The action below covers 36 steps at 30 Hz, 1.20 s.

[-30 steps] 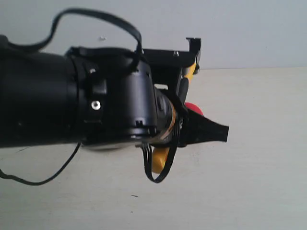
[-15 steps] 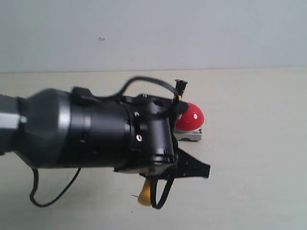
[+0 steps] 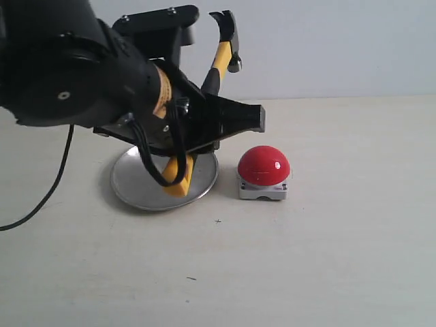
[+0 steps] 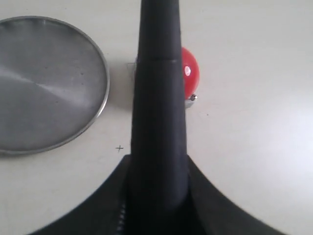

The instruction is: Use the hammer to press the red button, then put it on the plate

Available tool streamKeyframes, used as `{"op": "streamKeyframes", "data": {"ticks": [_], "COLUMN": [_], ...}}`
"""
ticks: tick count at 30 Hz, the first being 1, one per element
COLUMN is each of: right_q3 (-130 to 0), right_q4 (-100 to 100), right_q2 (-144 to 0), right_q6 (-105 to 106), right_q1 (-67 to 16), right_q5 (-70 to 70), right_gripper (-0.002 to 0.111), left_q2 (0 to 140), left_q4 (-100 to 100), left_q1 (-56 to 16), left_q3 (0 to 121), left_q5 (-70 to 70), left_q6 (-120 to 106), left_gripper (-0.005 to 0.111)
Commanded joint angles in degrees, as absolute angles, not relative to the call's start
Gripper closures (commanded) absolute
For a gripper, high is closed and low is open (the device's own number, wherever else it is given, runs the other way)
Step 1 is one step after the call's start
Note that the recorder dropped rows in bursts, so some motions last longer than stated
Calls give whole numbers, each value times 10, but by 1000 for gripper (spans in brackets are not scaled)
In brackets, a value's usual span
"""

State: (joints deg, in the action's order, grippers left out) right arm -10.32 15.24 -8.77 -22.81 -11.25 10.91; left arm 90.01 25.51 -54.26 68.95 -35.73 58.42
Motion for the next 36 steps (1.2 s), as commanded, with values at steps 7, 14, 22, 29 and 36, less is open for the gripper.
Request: {"op": "streamKeyframes", "data": {"ticks": [7, 14, 22, 29, 36], "right_q3": [-100, -100, -100, -100, -100], "right_q4": [151, 151, 151, 151, 151], "right_q2": [-86, -86, -86, -86, -86], "right_q6": [-226, -226, -226, -226, -226], "right_q1": [-114, -114, -114, -114, -114], "right_q5": [102, 102, 102, 102, 102], "right_gripper": [108, 108, 108, 108, 108], "left_q2": [857, 866, 940, 1003, 1045], "left_q4": [190, 261, 486, 634, 680], "left_q1": [-425, -317, -178, -93, -58], "left_q3": [504, 389, 372, 394, 427], "left_q5": [-3, 268, 519, 546, 547], "left_q6": [577, 682, 856, 925, 951], "left_gripper": [107, 107, 107, 107, 107]}}
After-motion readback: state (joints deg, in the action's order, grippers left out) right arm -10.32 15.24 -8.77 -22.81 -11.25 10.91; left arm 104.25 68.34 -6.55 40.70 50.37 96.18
